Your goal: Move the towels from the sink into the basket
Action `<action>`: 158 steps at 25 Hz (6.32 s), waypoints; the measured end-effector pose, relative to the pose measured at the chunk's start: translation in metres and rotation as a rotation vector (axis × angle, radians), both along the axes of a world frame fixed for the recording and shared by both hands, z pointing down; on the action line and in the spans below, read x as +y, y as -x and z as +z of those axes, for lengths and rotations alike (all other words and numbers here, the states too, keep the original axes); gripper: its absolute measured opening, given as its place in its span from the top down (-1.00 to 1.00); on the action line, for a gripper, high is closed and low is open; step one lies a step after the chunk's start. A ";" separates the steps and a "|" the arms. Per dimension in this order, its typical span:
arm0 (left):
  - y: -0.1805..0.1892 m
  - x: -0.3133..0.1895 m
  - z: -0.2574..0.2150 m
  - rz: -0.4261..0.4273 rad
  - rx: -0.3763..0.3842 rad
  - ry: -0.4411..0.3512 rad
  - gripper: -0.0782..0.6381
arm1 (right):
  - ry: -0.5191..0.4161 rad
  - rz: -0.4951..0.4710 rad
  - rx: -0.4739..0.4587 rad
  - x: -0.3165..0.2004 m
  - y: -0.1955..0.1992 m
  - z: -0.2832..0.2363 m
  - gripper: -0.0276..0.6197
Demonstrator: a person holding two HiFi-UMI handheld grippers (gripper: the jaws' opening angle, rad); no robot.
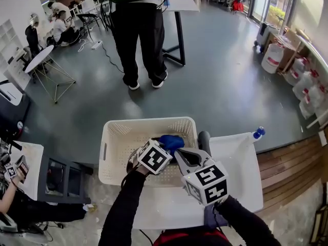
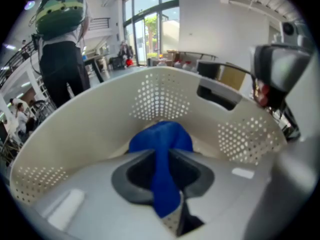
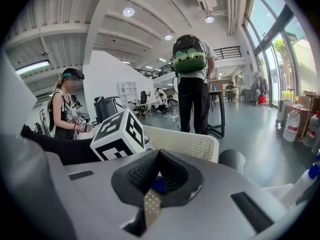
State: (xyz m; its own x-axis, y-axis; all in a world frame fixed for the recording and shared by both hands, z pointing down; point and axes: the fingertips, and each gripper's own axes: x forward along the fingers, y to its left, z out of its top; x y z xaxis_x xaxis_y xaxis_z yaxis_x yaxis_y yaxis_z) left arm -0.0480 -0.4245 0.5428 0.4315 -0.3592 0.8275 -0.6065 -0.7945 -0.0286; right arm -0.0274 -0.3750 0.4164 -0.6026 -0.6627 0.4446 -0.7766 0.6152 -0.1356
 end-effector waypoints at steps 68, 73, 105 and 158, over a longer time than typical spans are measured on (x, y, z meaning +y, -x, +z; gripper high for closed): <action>0.032 -0.009 -0.169 -0.135 0.150 -0.450 0.32 | -0.100 0.055 -0.048 0.038 0.003 -0.053 0.89; 0.039 0.007 -0.179 -0.147 0.138 -0.470 0.42 | -0.119 0.053 -0.050 0.048 0.006 -0.060 0.89; 0.068 0.138 -0.193 -0.283 0.246 -0.528 0.77 | -0.165 0.073 -0.068 0.129 -0.004 -0.070 0.89; 0.054 0.247 -0.162 -0.476 0.466 -0.517 0.77 | -0.113 0.061 -0.080 0.192 -0.042 -0.030 0.90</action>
